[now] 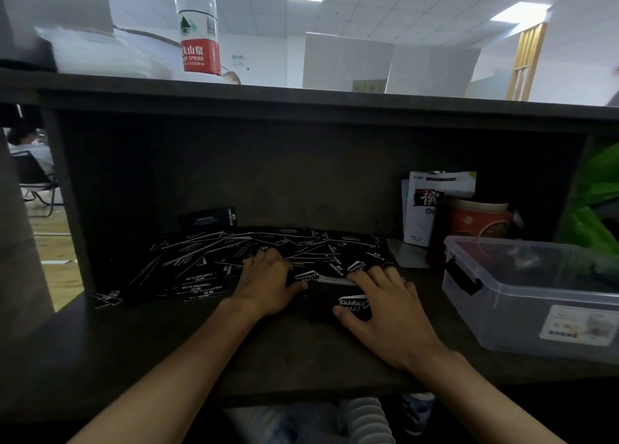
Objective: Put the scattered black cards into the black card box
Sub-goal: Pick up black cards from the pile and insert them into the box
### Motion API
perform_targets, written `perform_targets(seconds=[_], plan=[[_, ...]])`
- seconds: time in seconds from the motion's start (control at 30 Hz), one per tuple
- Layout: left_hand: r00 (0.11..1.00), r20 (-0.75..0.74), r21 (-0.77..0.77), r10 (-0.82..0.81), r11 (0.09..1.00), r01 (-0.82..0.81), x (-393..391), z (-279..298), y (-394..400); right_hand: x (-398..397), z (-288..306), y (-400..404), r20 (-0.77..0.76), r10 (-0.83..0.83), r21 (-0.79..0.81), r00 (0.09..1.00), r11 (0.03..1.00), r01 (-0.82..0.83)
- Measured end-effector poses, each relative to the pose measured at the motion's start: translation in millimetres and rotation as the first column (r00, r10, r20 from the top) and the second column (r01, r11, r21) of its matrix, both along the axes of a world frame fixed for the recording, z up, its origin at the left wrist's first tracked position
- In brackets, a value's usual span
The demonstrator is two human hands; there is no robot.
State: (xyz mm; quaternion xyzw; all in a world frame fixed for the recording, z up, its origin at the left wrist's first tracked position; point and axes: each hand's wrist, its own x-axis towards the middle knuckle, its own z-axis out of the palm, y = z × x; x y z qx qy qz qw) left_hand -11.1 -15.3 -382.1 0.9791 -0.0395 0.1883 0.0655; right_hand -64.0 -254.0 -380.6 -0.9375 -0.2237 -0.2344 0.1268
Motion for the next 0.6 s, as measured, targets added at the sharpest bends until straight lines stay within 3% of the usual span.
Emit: perform_targets(seconds=[0.13,0.27,0.4,0.5,0.6], plan=[[0.997,-0.018,-0.02,0.078,0.997,-0.078,-5.6,6.3,1.2,-2.5,1.3,0.3,0.004,-0.008,-0.016,1.0,1.0,0.008],[0.996,-0.09,-0.327,0.023,0.944,-0.052,-11.8,12.1,-3.5,-3.8,2.1,0.6,0.009,-0.003,-0.007,1.0,1.0,0.003],[0.971,0.06,-0.719,-0.233,0.664,0.204,-24.0,22.8,-10.7,-0.3,-0.5,-0.2,-0.003,0.014,0.002,1.0,1.0,-0.014],[0.896,0.064,-0.777,-0.439,0.542,0.321,-37.2,30.5,-23.4,2.3,-3.3,0.2,-0.009,0.027,0.01,1.0,1.0,-0.027],[0.835,0.005,-0.865,-0.551,0.417,0.28,-40.7,30.7,-37.6,2.3,-3.8,0.8,0.002,0.007,-0.027,1.0,1.0,-0.006]])
